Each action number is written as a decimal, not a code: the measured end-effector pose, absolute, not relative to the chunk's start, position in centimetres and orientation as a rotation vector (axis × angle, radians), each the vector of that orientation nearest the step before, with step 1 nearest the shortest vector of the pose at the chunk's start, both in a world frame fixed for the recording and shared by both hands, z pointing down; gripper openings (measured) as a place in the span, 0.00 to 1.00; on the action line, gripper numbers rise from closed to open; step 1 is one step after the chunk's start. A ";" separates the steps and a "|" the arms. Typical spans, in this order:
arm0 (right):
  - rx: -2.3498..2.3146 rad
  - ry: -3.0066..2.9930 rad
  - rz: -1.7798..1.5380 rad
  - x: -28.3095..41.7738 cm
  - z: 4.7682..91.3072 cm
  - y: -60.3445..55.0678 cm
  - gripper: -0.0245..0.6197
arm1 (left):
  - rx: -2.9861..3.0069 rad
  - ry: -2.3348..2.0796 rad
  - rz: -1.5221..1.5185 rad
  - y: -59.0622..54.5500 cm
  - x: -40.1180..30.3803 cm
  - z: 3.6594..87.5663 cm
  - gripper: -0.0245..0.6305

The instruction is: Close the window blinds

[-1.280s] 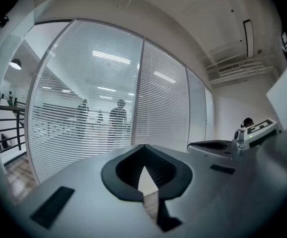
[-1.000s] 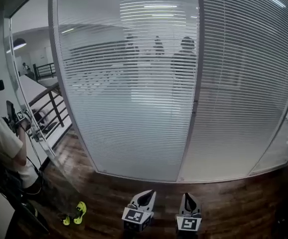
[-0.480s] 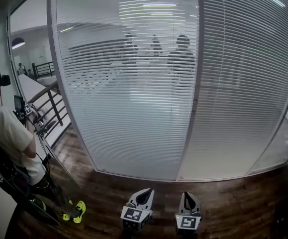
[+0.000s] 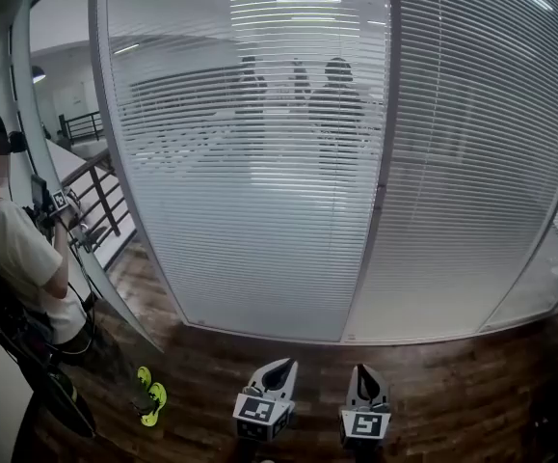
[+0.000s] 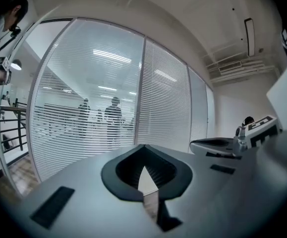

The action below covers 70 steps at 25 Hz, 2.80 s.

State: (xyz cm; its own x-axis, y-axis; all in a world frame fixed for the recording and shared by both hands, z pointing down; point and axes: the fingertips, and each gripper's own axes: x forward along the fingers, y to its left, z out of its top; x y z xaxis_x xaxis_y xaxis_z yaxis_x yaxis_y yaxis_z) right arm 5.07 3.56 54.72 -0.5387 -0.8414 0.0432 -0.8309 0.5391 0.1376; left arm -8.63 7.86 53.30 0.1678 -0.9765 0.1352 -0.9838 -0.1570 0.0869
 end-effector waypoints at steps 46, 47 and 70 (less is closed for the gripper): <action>1.449 -2.508 -0.018 3.3 55.0 -3.0 0.05 | 2.272 -1.852 0.029 1.5 -11.9 50.9 0.04; 1.446 -2.516 -0.012 3.2 54.9 -3.7 0.05 | 2.283 -1.842 0.021 0.7 -11.4 50.8 0.04; 1.303 -2.639 -0.073 4.7 53.4 -13.7 0.05 | 2.213 -1.979 0.072 -9.8 -9.3 49.7 0.04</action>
